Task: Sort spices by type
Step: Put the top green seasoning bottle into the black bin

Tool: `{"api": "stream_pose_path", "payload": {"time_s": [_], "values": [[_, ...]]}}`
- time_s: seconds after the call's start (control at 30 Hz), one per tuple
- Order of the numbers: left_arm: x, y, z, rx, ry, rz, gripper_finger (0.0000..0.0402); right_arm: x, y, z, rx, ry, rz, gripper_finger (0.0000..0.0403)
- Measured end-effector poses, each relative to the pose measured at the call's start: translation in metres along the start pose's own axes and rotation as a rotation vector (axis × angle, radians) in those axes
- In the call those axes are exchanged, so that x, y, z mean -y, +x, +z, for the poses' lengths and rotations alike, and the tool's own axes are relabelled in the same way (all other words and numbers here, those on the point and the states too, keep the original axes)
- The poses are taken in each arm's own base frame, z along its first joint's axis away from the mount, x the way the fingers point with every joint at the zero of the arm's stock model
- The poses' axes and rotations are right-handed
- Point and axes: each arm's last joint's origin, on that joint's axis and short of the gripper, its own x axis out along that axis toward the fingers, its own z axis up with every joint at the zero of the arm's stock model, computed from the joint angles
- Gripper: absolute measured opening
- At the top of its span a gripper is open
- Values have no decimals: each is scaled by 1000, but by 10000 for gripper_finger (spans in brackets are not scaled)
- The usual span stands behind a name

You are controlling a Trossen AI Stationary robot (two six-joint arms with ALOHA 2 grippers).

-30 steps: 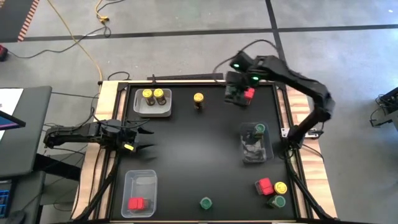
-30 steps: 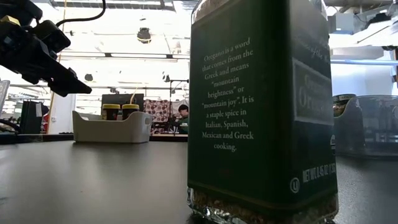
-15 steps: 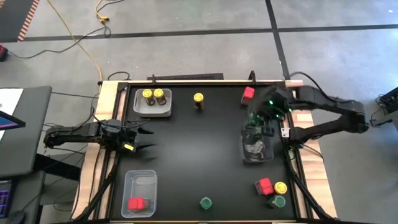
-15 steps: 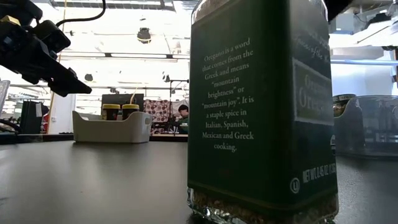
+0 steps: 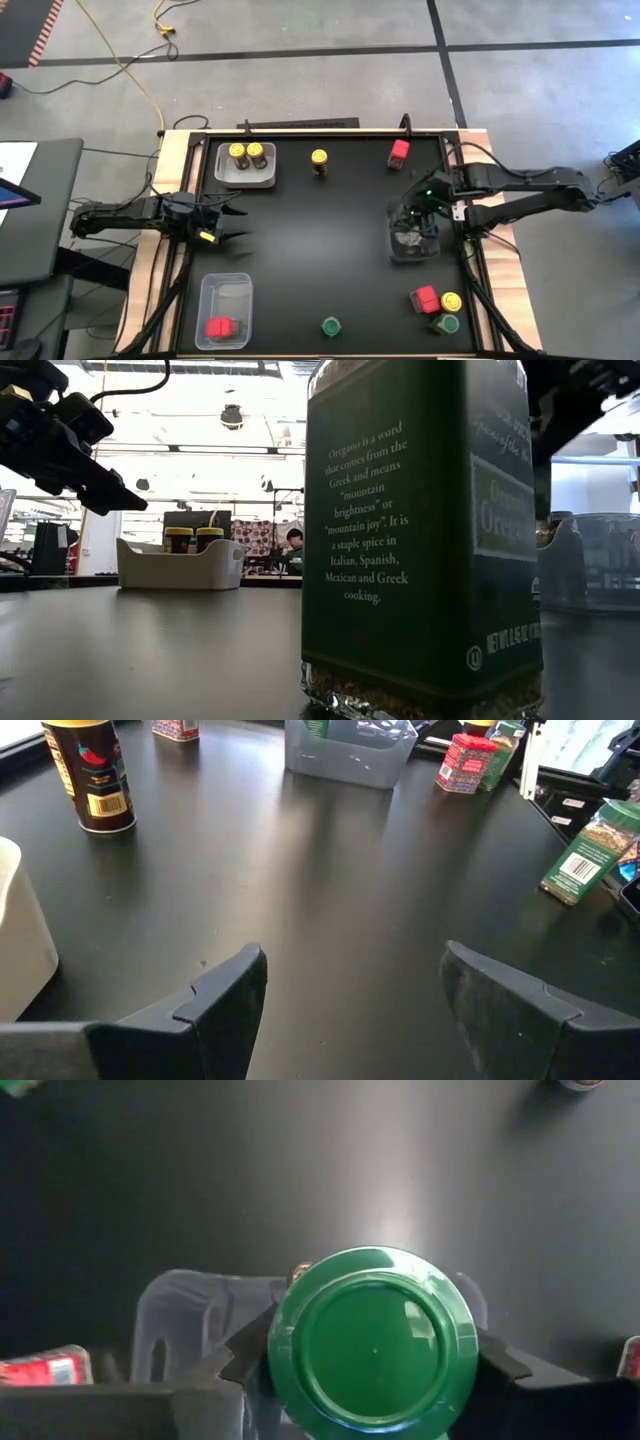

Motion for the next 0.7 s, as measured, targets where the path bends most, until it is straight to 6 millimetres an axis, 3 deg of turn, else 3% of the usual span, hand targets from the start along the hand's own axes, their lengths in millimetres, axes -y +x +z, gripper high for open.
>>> {"api": "stream_pose_path", "payload": {"time_s": [0.3, 0.7], "values": [[0, 0, 0, 0, 0, 0, 286, 6, 26, -14, -17, -38, -17, 219], [0, 0, 0, 0, 0, 0, 286, 20, 37, -19, -58, -10, -42, 219]]}}
